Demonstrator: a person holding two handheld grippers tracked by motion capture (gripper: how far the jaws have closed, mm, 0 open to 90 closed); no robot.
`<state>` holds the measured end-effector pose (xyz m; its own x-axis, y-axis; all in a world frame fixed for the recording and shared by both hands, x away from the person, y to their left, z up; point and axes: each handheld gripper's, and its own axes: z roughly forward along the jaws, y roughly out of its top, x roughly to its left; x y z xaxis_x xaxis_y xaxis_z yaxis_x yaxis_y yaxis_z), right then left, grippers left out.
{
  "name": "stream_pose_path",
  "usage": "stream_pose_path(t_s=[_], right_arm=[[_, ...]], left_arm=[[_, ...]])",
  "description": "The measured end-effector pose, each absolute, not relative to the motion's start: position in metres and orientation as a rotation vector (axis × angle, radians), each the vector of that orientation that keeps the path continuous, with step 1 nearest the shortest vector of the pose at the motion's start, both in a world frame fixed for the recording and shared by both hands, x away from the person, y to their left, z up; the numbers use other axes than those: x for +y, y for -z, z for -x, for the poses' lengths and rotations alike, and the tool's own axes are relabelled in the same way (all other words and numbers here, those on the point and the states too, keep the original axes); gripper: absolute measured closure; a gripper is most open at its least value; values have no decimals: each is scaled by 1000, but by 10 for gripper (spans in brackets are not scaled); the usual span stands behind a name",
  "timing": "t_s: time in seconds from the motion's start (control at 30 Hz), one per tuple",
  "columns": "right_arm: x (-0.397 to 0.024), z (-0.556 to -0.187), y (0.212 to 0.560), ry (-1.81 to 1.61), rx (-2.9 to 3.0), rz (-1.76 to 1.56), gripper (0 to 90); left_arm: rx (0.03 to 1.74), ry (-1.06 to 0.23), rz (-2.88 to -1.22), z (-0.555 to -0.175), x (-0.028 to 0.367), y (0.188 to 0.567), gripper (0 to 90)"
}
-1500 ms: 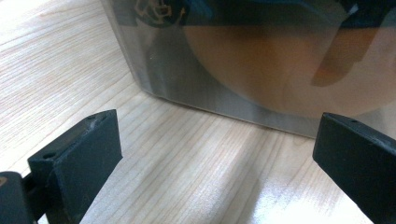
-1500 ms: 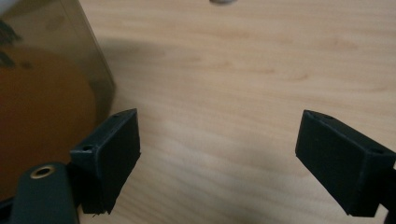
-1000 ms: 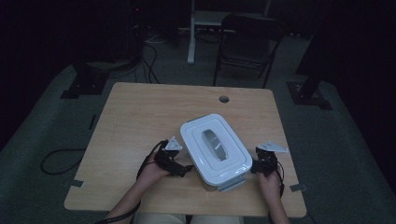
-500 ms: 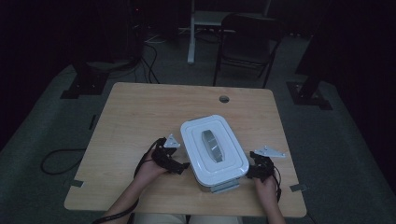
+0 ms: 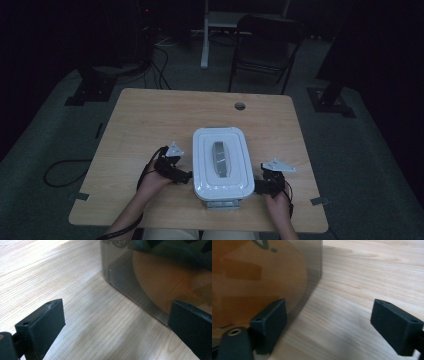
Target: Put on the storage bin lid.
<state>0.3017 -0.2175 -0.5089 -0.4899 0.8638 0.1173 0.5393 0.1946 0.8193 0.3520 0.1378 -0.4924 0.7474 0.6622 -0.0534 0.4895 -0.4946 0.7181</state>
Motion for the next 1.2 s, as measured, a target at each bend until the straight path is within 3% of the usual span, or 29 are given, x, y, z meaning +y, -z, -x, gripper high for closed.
stream_pose_path(t_s=[0.7,1.2], right_arm=[[-245,-306,508,-1171,1983,-1369,124],[-259,-300,506,-1151,1946,-1379,125]], left_arm=[[806,-284,-2149,-338,144,481,19],[868,-307,-2148,-331,167,487,19]])
